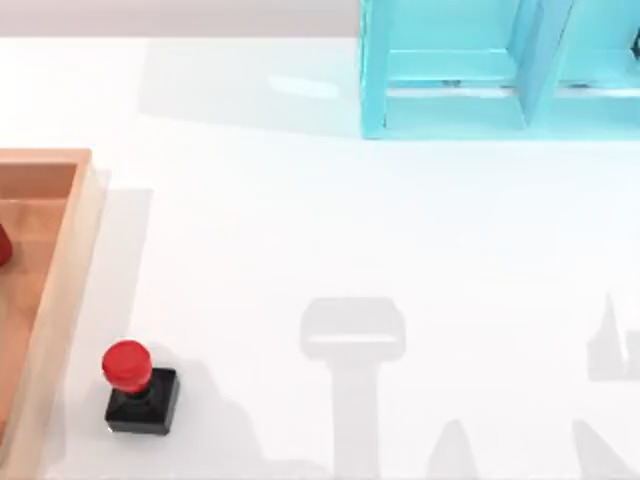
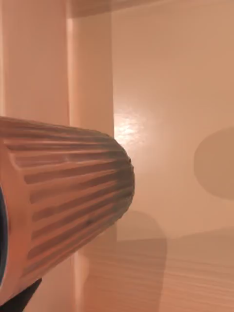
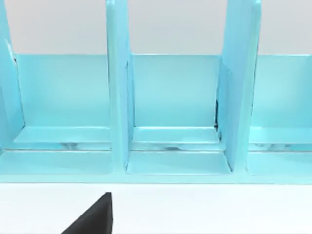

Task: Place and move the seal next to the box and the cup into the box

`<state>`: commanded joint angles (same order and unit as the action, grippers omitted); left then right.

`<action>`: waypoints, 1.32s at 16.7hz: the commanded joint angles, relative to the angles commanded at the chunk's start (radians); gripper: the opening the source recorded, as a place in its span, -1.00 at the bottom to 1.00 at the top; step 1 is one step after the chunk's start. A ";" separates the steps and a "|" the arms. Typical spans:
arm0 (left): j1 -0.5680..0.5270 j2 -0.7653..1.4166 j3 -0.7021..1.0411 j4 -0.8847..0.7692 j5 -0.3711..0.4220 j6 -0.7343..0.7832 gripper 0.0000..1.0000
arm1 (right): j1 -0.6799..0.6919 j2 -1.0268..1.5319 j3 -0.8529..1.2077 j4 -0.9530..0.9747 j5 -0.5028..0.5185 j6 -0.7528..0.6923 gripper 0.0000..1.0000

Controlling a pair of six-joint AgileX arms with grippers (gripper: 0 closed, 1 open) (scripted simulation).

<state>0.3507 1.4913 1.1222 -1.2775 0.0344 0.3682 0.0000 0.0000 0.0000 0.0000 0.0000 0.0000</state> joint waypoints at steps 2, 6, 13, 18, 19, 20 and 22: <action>0.007 0.018 -0.025 0.035 -0.004 0.003 -1.00 | 0.000 0.000 0.000 0.000 0.000 0.000 1.00; 0.012 0.040 -0.118 0.142 0.000 0.014 -1.00 | 0.000 0.000 0.000 0.000 0.000 0.000 1.00; 0.013 0.032 -0.200 0.241 0.003 0.021 -1.00 | 0.000 0.000 0.000 0.000 0.000 0.000 1.00; 0.013 0.032 -0.200 0.241 0.003 0.021 -0.40 | 0.000 0.000 0.000 0.000 0.000 0.000 1.00; 0.013 0.032 -0.200 0.241 0.003 0.021 -0.25 | 0.000 0.000 0.000 0.000 0.000 0.000 1.00; 0.013 0.032 -0.200 0.241 0.003 0.021 -0.10 | 0.000 0.000 0.000 0.000 0.000 0.000 1.00; 0.013 0.032 -0.200 0.241 0.003 0.021 0.21 | 0.000 0.000 0.000 0.000 0.000 0.000 1.00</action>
<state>0.3641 1.5233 0.9220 -1.0361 0.0378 0.3894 0.0000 0.0000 0.0000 0.0000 0.0000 0.0000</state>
